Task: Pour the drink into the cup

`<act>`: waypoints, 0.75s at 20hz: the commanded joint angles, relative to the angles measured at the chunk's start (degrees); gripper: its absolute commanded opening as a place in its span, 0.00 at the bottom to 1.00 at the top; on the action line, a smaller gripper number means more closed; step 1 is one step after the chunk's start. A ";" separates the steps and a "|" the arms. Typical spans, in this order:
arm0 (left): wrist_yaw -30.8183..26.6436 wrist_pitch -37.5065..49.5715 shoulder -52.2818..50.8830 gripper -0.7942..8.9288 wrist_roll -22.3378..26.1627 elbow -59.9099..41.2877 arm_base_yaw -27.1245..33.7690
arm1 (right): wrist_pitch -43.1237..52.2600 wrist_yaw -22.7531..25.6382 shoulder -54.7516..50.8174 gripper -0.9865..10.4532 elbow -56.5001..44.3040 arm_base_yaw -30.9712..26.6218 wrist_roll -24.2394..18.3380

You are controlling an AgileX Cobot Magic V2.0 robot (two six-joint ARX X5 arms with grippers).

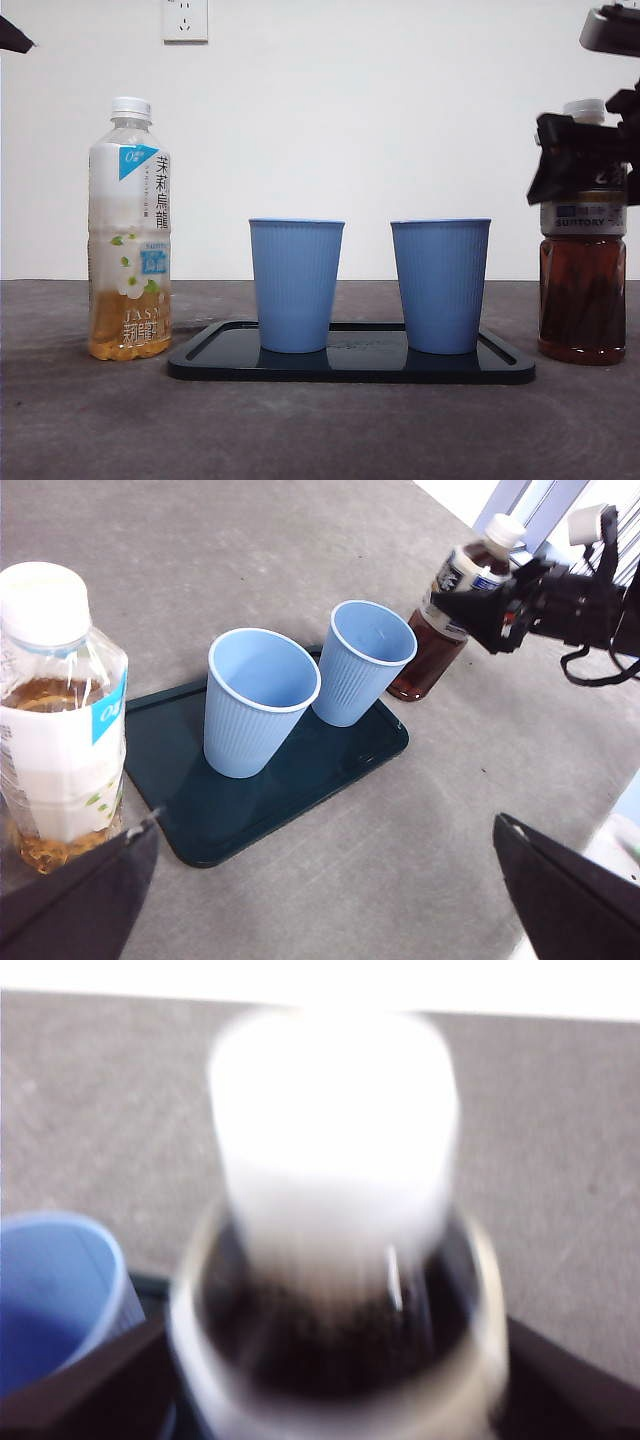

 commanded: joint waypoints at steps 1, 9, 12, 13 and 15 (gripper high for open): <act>0.22 0.63 0.61 0.63 0.94 0.79 -0.22 | -5.68 0.00 -2.12 0.53 3.13 0.35 0.17; -4.72 0.92 4.55 0.63 1.09 0.76 -0.22 | -38.60 -0.59 -18.47 0.53 15.19 0.39 2.73; -6.95 2.14 6.58 0.63 1.09 0.66 -0.24 | -47.30 -2.12 -24.39 0.53 16.98 0.42 3.23; -7.30 3.04 7.37 0.63 1.07 0.55 -0.24 | -49.96 -2.19 -26.49 0.53 17.31 0.42 3.80; -7.78 4.70 8.79 0.63 0.92 0.37 -0.24 | -54.07 -3.37 -30.25 0.53 17.40 0.39 4.59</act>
